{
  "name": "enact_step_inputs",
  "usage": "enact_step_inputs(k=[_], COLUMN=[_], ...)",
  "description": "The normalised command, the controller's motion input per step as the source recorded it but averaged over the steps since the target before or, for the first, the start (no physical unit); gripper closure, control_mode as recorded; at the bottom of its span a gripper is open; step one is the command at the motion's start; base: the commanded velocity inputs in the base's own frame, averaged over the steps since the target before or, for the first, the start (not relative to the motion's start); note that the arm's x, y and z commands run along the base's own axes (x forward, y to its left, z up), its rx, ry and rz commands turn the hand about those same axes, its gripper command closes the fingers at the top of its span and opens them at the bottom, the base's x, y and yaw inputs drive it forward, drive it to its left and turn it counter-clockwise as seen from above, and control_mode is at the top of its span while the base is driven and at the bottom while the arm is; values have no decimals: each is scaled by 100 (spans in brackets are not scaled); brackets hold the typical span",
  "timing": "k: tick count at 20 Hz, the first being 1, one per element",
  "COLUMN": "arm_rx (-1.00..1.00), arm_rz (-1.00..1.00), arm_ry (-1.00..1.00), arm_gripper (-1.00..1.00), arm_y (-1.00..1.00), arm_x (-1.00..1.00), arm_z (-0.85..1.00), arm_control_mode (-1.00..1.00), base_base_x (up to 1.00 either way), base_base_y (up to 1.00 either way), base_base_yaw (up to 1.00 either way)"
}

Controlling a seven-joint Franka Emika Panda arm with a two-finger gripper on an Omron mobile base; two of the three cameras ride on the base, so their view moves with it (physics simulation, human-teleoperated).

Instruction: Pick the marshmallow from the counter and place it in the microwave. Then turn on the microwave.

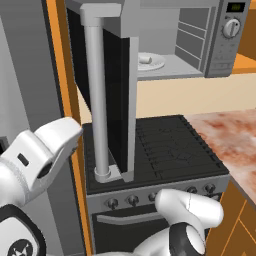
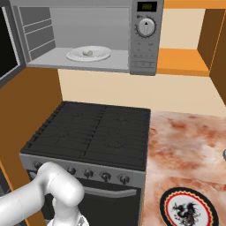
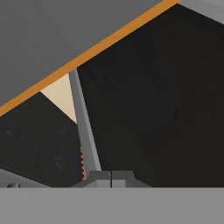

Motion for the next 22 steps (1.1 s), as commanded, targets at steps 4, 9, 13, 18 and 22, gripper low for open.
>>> enact_step_inputs(k=[4,9,13,18,22], arm_rx=[-1,-2,-2,-3,-2], arm_rz=[-1,0,0,0,0], arm_ry=[2,2,1,0,0], arm_gripper=[100,100,100,100,100], arm_y=[-21,-21,-21,-21,-24], arm_x=[-5,-10,-13,-16,-12], arm_z=[2,0,0,0,0], arm_control_mode=[-100,-100,-100,-100,-100], base_base_x=[0,0,0,0,0], base_base_y=[0,0,0,0,0], base_base_yaw=[0,0,0,0,0])
